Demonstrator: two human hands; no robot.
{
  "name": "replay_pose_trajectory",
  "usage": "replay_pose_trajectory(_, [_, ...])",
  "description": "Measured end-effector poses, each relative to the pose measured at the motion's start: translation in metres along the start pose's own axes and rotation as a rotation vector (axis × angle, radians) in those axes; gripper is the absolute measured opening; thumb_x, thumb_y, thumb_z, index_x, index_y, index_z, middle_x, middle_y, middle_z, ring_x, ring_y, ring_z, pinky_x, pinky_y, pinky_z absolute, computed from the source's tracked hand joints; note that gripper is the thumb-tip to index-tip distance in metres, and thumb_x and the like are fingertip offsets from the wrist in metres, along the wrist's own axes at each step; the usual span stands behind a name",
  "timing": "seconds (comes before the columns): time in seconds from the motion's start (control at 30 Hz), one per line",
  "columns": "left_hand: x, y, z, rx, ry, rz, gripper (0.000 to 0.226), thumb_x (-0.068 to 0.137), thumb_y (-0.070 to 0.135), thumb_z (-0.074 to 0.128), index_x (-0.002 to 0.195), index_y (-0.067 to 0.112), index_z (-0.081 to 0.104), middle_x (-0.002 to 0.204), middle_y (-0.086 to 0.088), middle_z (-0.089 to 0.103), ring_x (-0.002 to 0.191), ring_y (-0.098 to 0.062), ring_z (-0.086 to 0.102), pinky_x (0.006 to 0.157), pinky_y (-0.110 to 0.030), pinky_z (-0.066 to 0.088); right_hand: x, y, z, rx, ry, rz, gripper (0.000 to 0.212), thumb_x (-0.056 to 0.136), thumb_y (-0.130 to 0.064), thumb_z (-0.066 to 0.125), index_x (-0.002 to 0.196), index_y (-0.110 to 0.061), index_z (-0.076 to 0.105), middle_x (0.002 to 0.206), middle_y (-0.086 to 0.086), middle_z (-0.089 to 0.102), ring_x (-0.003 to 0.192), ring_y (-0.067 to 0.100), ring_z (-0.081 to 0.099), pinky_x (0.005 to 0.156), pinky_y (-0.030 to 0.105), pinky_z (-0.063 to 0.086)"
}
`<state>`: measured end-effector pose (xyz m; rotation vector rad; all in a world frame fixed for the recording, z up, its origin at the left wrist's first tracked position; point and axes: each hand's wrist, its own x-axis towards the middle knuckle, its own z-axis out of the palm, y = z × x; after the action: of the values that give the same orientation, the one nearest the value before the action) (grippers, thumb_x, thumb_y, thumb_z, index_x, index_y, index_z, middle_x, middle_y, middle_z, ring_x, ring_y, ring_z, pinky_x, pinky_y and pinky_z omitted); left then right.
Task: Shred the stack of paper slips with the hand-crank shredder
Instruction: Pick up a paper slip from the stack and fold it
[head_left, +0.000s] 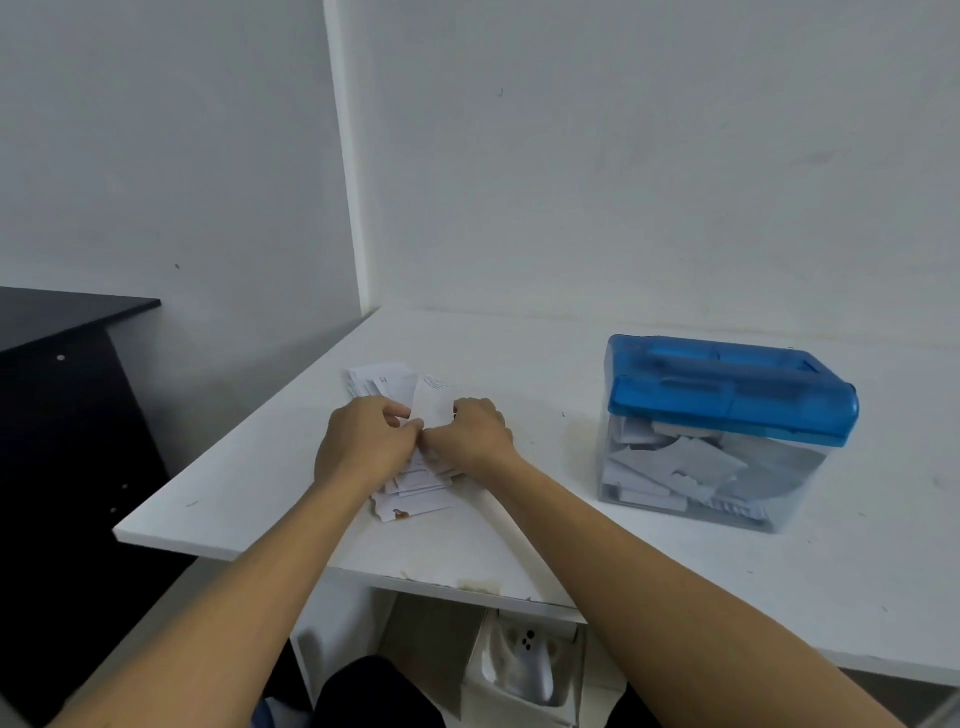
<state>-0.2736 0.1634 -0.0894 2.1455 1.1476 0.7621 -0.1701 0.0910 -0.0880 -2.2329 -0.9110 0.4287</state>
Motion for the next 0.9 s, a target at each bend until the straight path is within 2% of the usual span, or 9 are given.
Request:
replay_pose_trajectory(0.1, [0.0,0.004,0.003,-0.028,-0.014,-0.025,0.02,0.091,0.032,0.072,0.108,0.022,0.072,0.098,0.002,0.068,0.101,-0.022,0.066,0.091,-0.035,0.054,-0.004,0.0,-0.005,0.038,-0.002,-0.003,0.049,0.061,-0.048,0.055,0.097,-0.016,0.052,0.118,0.01,0.062,0.113,0.032,0.058,0.093,0.042,0.051])
replay_pose_trajectory(0.2, [0.0,0.006,0.002,-0.025,-0.01,-0.031,0.006,0.091,0.026,0.071,0.094,0.026,0.065,0.099,0.001,0.069,0.098,-0.022,0.065,0.086,-0.034,0.053,-0.002,0.004,-0.007,0.108,-0.009,-0.017,0.059,0.076,-0.041,0.07,0.125,-0.013,0.051,0.13,0.006,0.053,0.122,0.029,0.053,0.1,0.044,0.048])
replay_pose_trajectory(0.27, [0.001,0.007,0.0,-0.045,-0.013,-0.044,0.006,0.092,0.024,0.069,0.093,0.024,0.063,0.099,0.0,0.068,0.095,-0.02,0.062,0.079,-0.03,0.049,0.0,0.007,-0.01,0.198,-0.011,-0.018,0.061,0.076,-0.034,0.074,0.13,-0.015,0.05,0.13,0.004,0.055,0.12,0.027,0.054,0.101,0.044,0.048])
replay_pose_trajectory(0.33, [0.001,0.01,-0.003,-0.087,-0.02,-0.058,0.006,0.092,0.023,0.07,0.095,0.021,0.064,0.099,0.0,0.067,0.093,-0.019,0.058,0.078,-0.027,0.044,0.002,0.01,-0.014,0.289,-0.016,-0.026,0.047,0.079,-0.029,0.071,0.121,-0.015,0.056,0.12,0.003,0.062,0.111,0.025,0.06,0.095,0.042,0.051])
replay_pose_trajectory(0.47, [0.0,0.015,-0.009,-0.157,-0.033,-0.093,0.012,0.089,0.022,0.074,0.097,0.018,0.066,0.095,0.001,0.066,0.087,-0.017,0.059,0.069,-0.026,0.043,0.001,0.015,-0.019,0.37,-0.031,-0.064,0.008,0.086,-0.021,0.064,0.085,-0.014,0.06,0.086,0.002,0.064,0.083,0.022,0.061,0.066,0.03,0.048])
replay_pose_trajectory(0.53, [-0.001,0.016,-0.011,-0.175,-0.072,-0.11,0.012,0.086,0.021,0.077,0.095,0.017,0.069,0.089,0.002,0.068,0.081,-0.016,0.063,0.066,-0.027,0.049,-0.001,0.014,-0.018,0.404,-0.022,-0.076,0.008,0.087,-0.022,0.065,0.087,-0.014,0.063,0.09,0.005,0.068,0.085,0.023,0.064,0.067,0.03,0.048])
replay_pose_trajectory(0.67, [-0.002,0.011,-0.009,-0.221,-0.138,-0.112,0.014,0.086,0.027,0.077,0.096,0.019,0.075,0.095,-0.002,0.075,0.09,-0.022,0.07,0.086,-0.036,0.057,-0.002,0.015,-0.016,0.485,0.01,-0.058,0.023,0.091,-0.026,0.065,0.106,-0.01,0.071,0.106,0.008,0.073,0.096,0.026,0.069,0.072,0.031,0.054])
replay_pose_trajectory(0.8, [-0.006,0.018,-0.013,-0.266,-0.124,-0.045,0.021,0.095,0.037,0.067,0.104,0.02,0.075,0.1,0.004,0.073,0.095,-0.017,0.066,0.078,-0.03,0.051,-0.004,0.017,-0.023,0.619,-0.008,-0.098,0.027,0.093,-0.025,0.065,0.114,-0.009,0.07,0.107,0.004,0.073,0.096,0.023,0.07,0.069,0.025,0.052])
replay_pose_trajectory(0.9, [-0.006,0.03,-0.017,-0.372,-0.101,-0.018,0.017,0.093,0.036,0.071,0.094,0.02,0.075,0.094,0.003,0.074,0.094,-0.016,0.068,0.077,-0.026,0.048,-0.01,0.011,-0.033,0.73,-0.04,-0.148,0.029,0.097,-0.023,0.059,0.122,-0.01,0.065,0.11,0.004,0.072,0.098,0.02,0.069,0.067,0.02,0.052])
